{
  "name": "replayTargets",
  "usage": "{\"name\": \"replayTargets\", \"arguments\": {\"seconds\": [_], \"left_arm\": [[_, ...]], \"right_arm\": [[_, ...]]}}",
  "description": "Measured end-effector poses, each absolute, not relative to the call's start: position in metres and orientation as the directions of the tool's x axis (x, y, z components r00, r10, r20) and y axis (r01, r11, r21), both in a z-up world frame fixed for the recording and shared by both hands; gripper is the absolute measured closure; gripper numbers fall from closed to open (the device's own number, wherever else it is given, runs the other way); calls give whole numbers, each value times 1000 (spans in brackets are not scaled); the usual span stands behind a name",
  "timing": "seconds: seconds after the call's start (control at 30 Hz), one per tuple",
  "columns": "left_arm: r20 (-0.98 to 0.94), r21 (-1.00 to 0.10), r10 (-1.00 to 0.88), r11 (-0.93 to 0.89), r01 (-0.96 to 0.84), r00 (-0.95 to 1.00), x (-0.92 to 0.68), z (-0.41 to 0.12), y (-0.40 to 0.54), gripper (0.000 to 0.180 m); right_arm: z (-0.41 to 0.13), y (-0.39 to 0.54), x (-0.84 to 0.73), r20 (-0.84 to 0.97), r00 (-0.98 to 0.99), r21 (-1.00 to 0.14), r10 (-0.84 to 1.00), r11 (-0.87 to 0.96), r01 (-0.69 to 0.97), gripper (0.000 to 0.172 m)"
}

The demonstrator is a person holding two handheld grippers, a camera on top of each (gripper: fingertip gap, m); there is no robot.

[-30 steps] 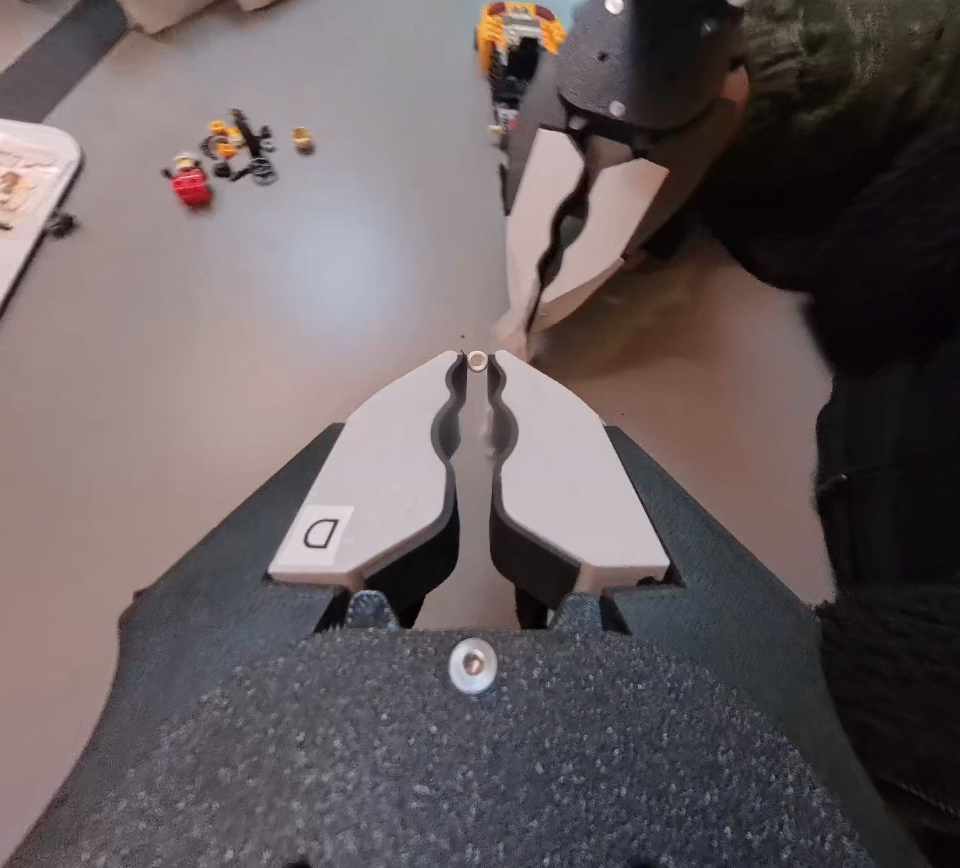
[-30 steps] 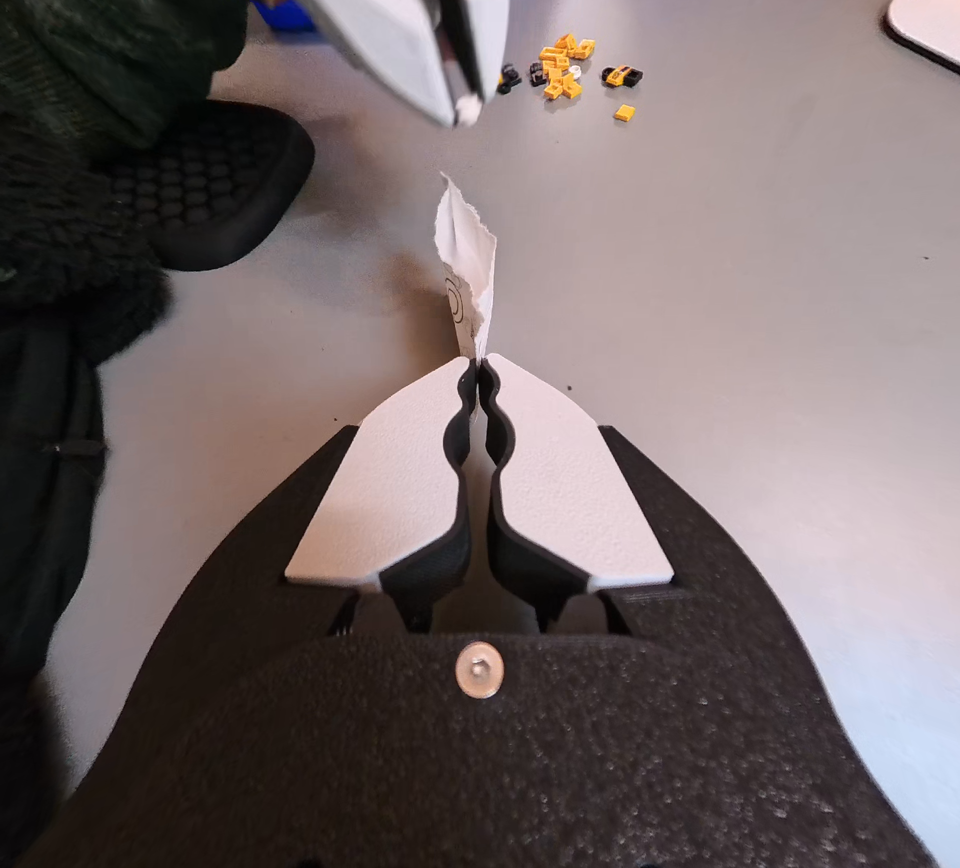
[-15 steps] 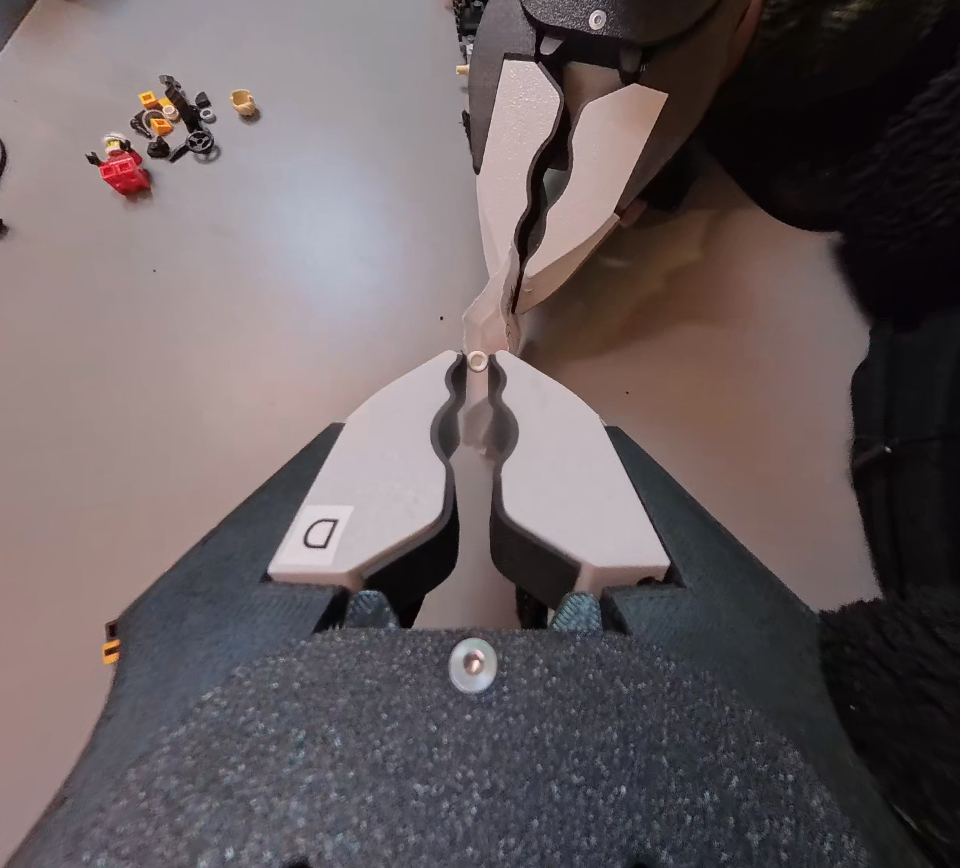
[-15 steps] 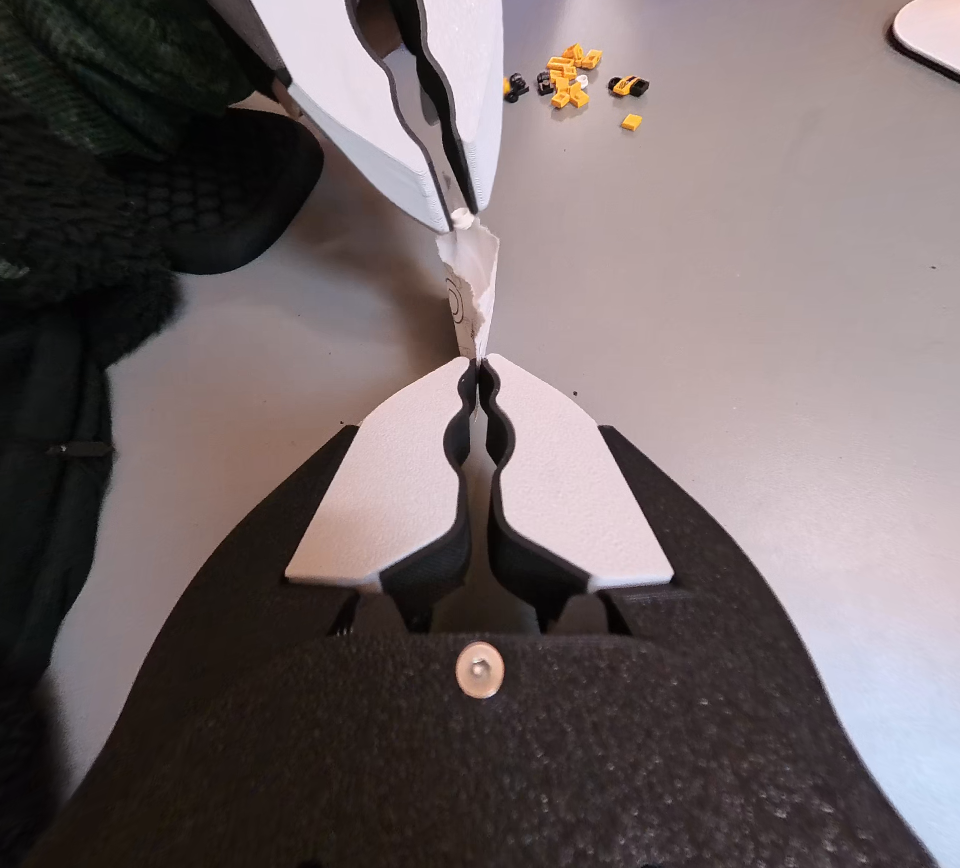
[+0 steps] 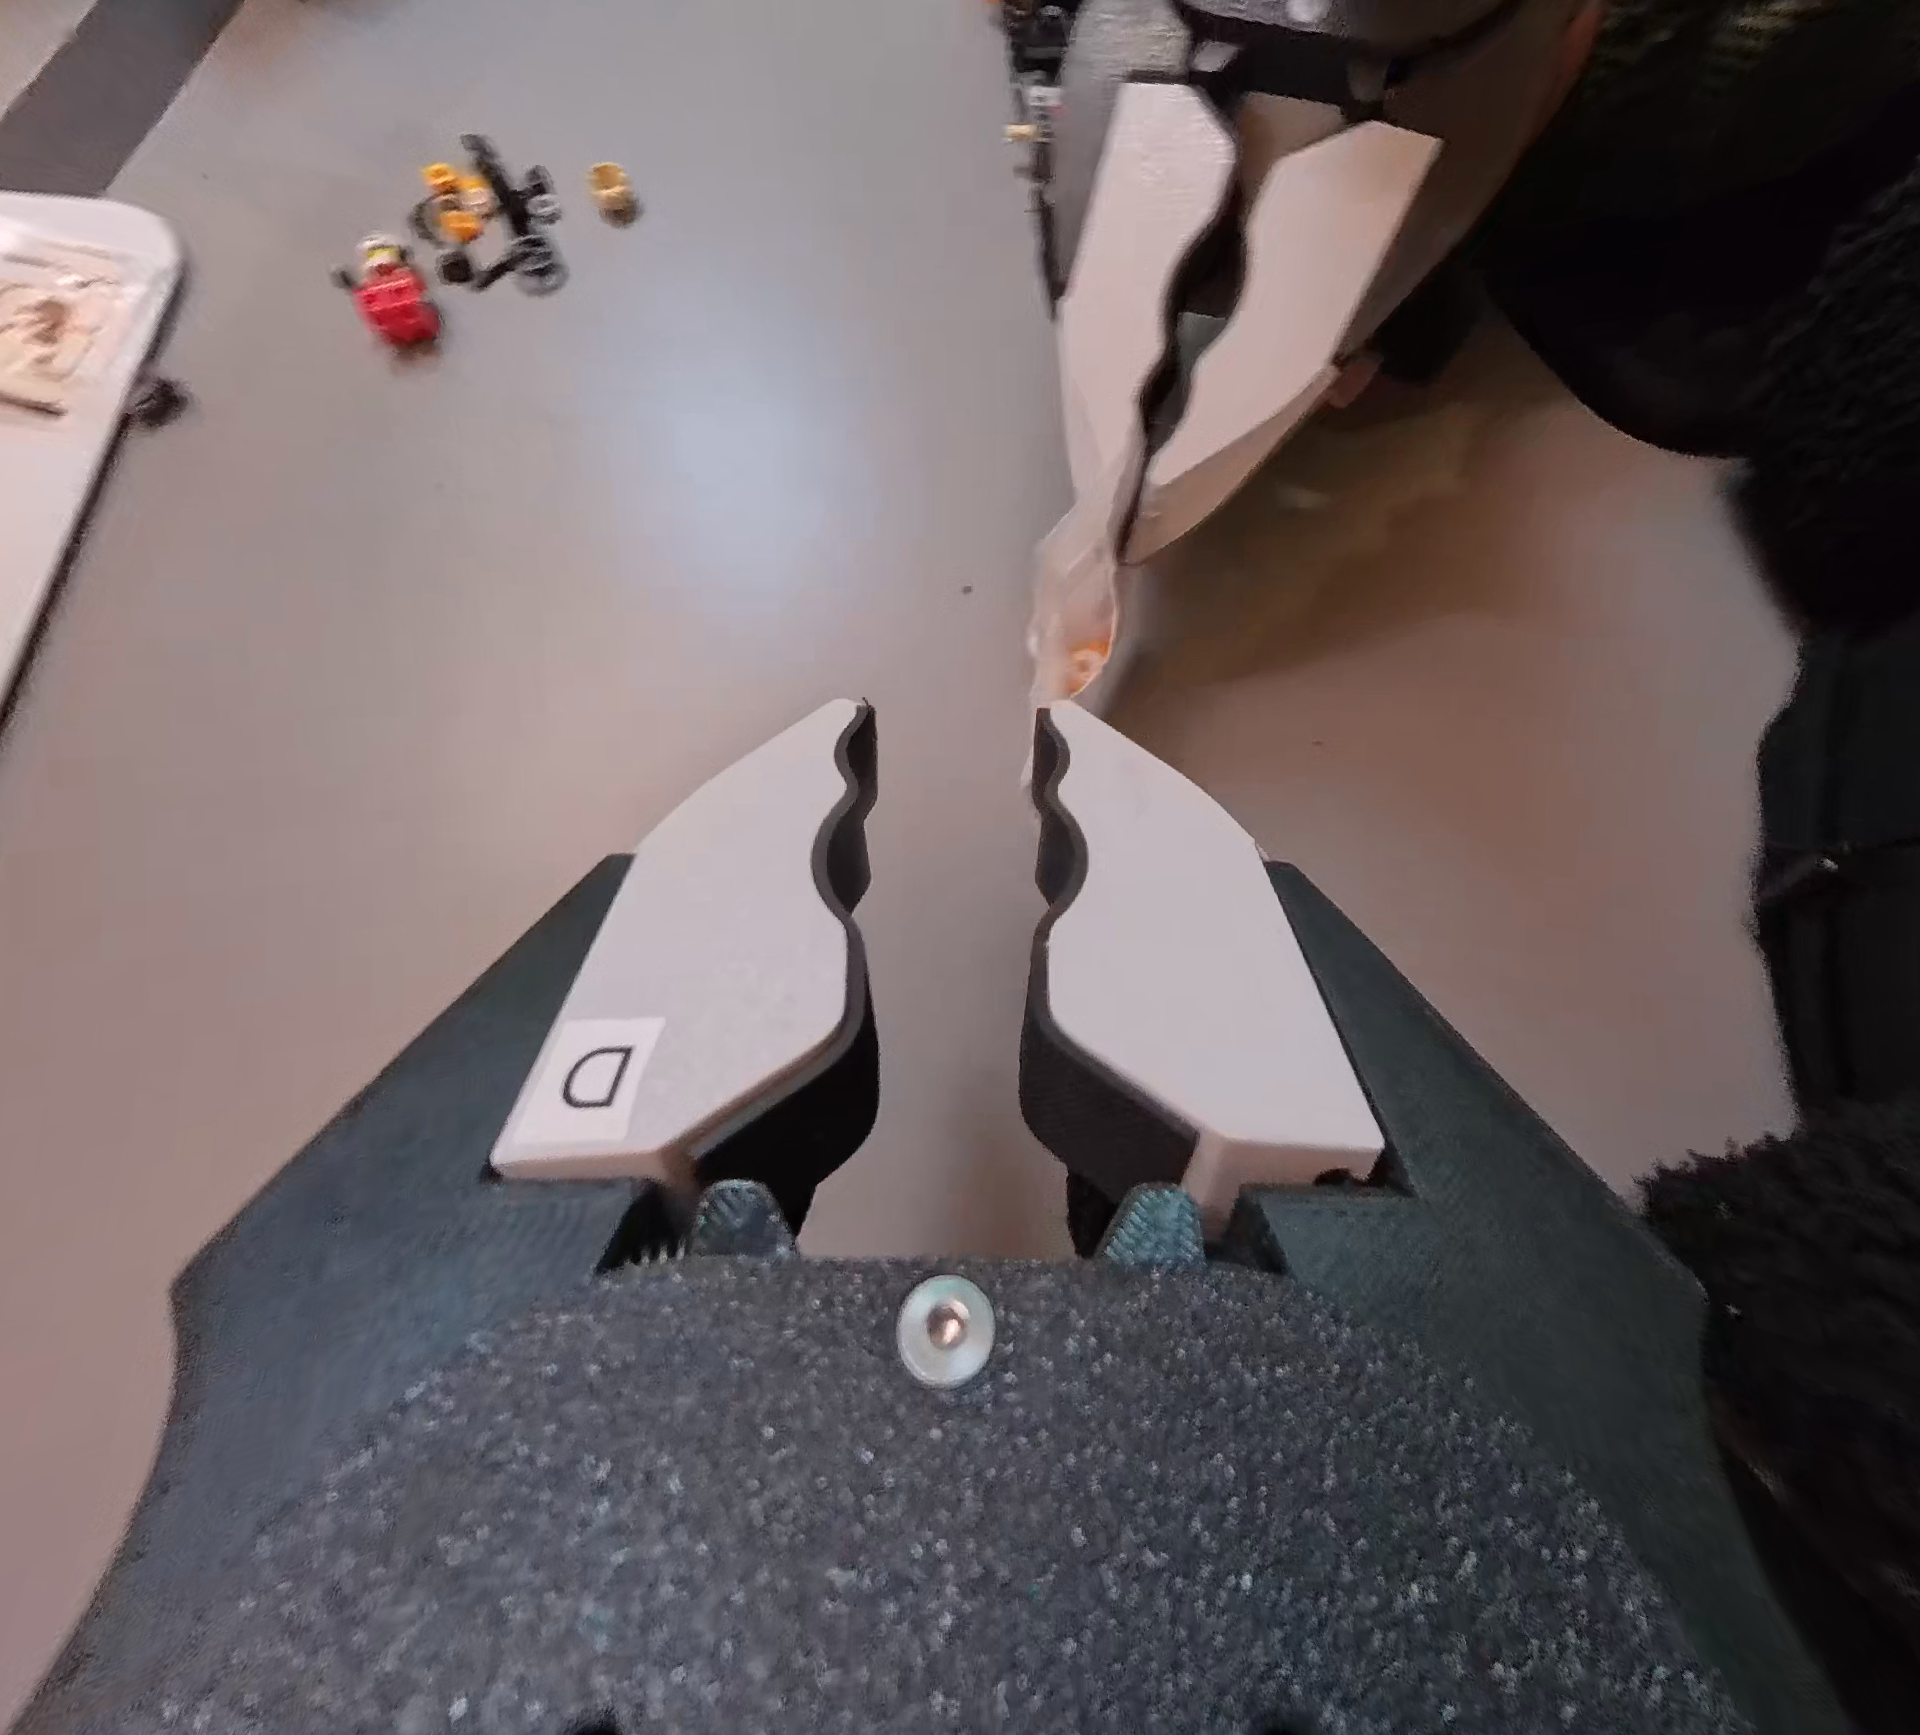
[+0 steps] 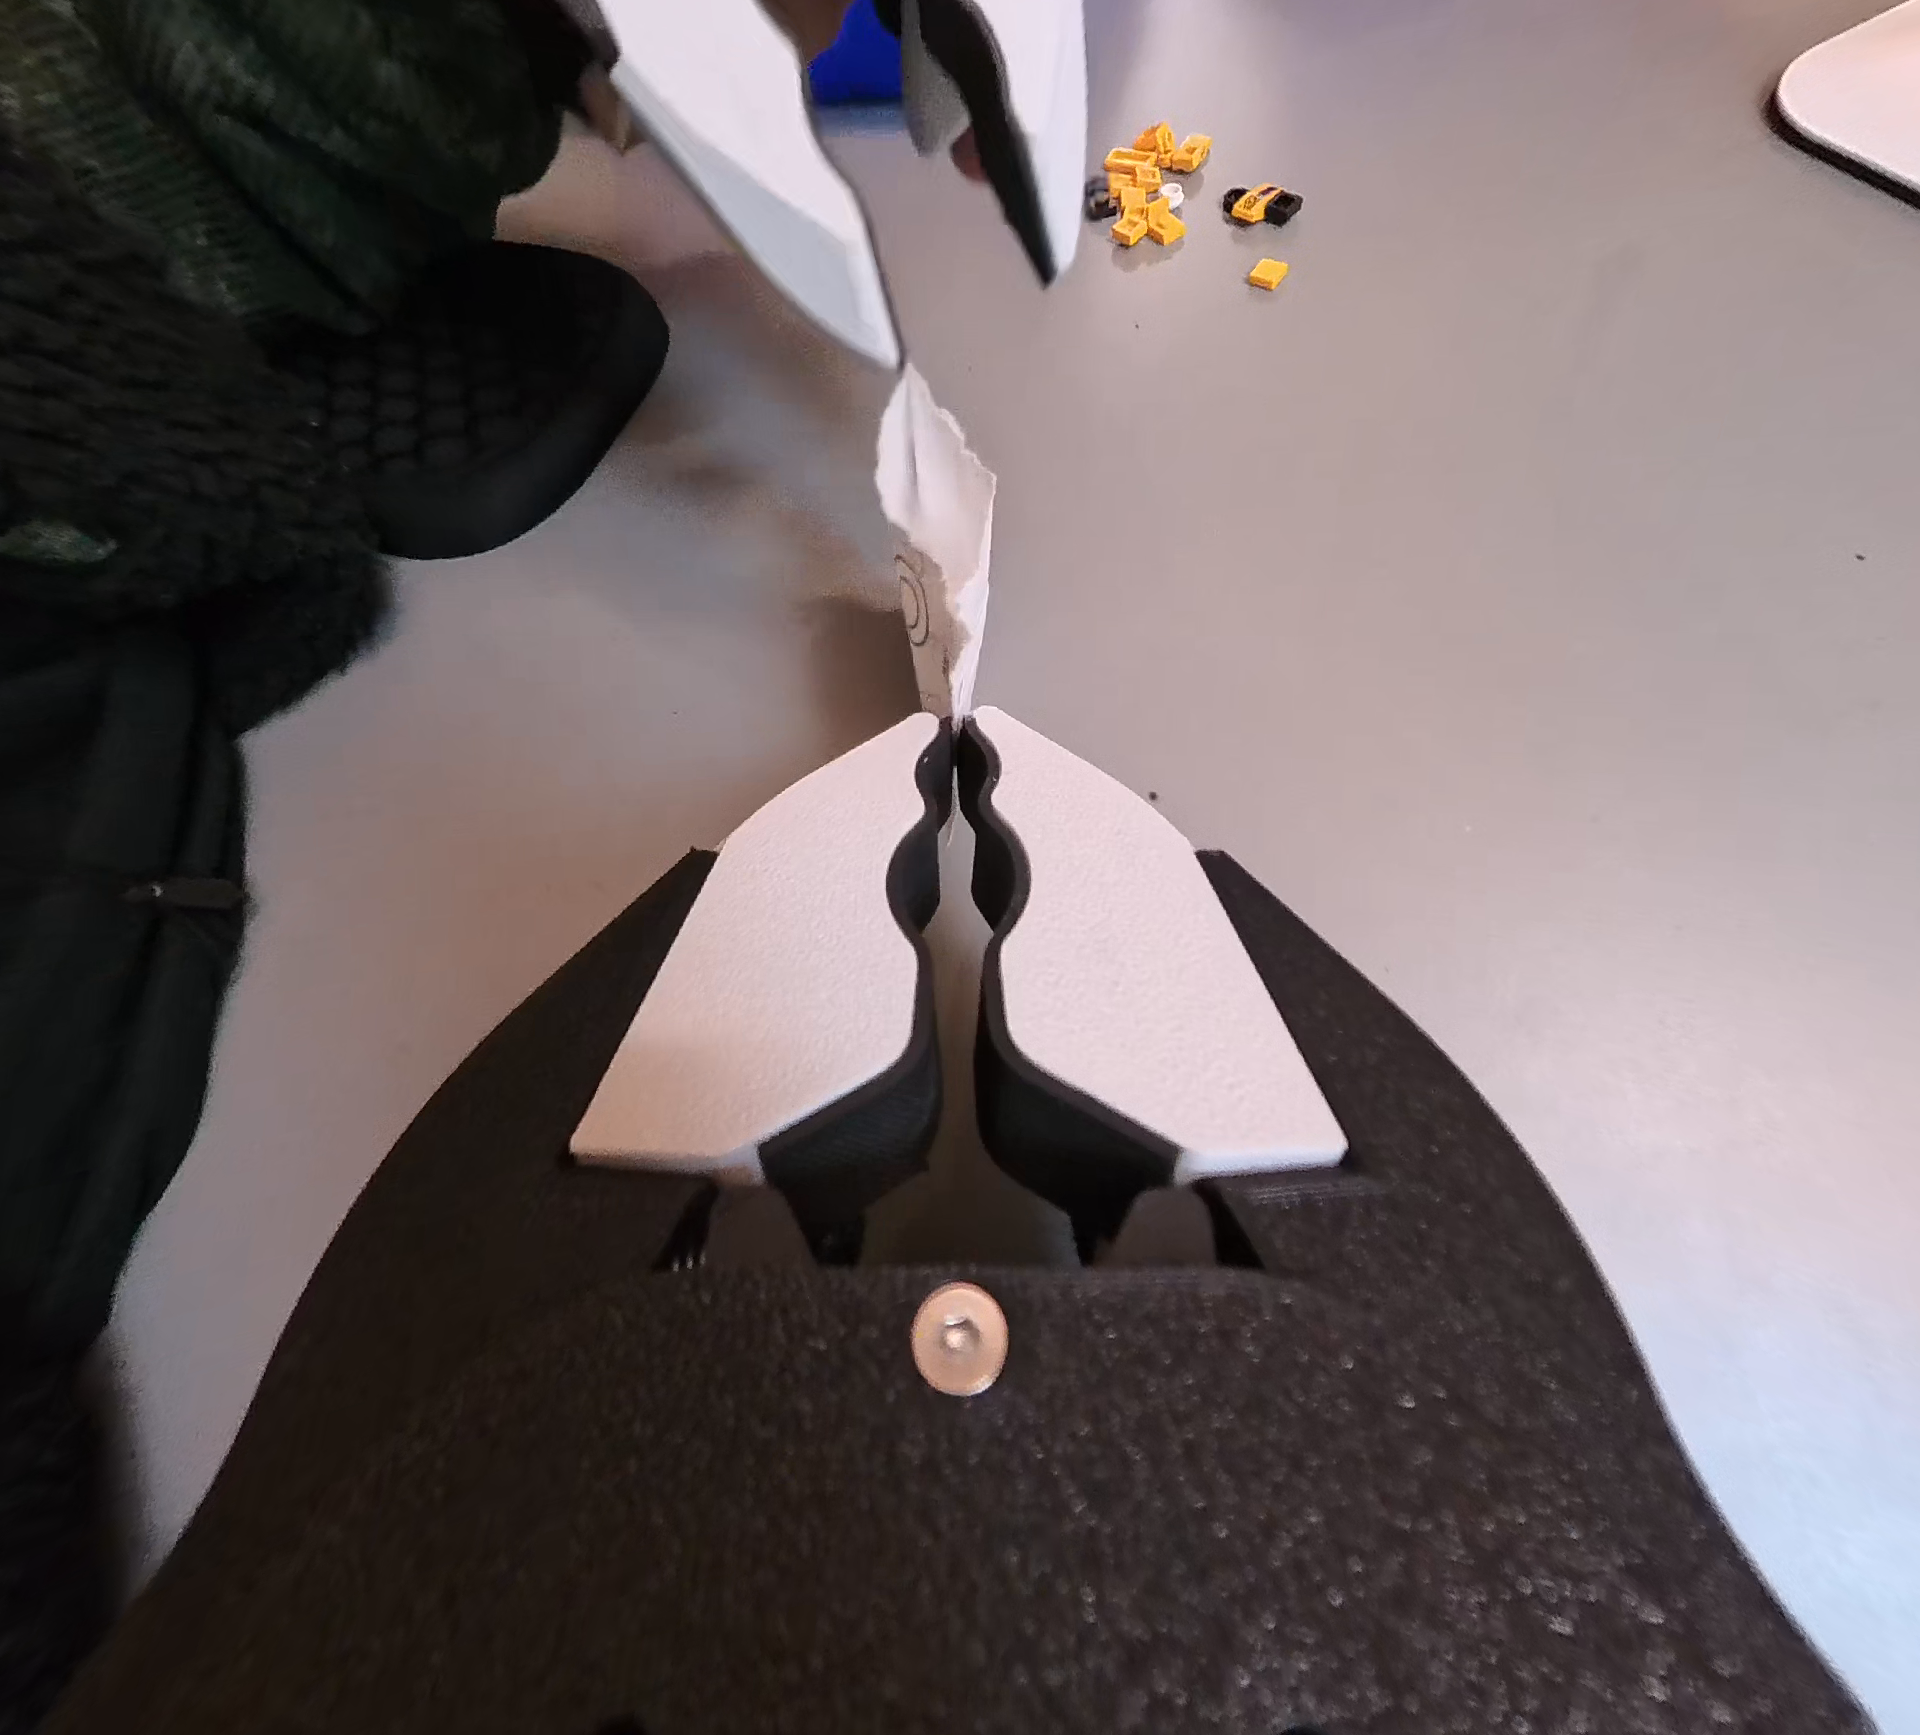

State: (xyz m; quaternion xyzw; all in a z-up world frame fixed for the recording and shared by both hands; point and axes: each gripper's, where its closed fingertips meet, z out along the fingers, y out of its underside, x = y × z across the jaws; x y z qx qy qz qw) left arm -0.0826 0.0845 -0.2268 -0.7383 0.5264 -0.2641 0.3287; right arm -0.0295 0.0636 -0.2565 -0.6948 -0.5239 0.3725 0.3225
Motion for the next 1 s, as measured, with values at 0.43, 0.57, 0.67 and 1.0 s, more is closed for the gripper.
{"name": "replayTargets", "arguments": {"seconds": [0.43,0.57,0.67,1.0], "left_arm": [[84,-609,-625,-648,-457,776,-167,-300,176,156],[112,-611,-640,-647,-456,760,-165,-300,174,173],[65,-609,-668,-615,-501,741,-164,-298,171,174],[31,-822,-957,-188,-537,287,-62,-219,86,173]], "right_arm": [[-258,65,-25,-185,179,-833,966,-251,493,172],[-258,65,-25,-191,176,-832,966,-254,492,172],[-258,65,-25,-190,176,-833,966,-253,491,172],[-263,68,-25,-185,203,-821,961,-265,505,172]]}}
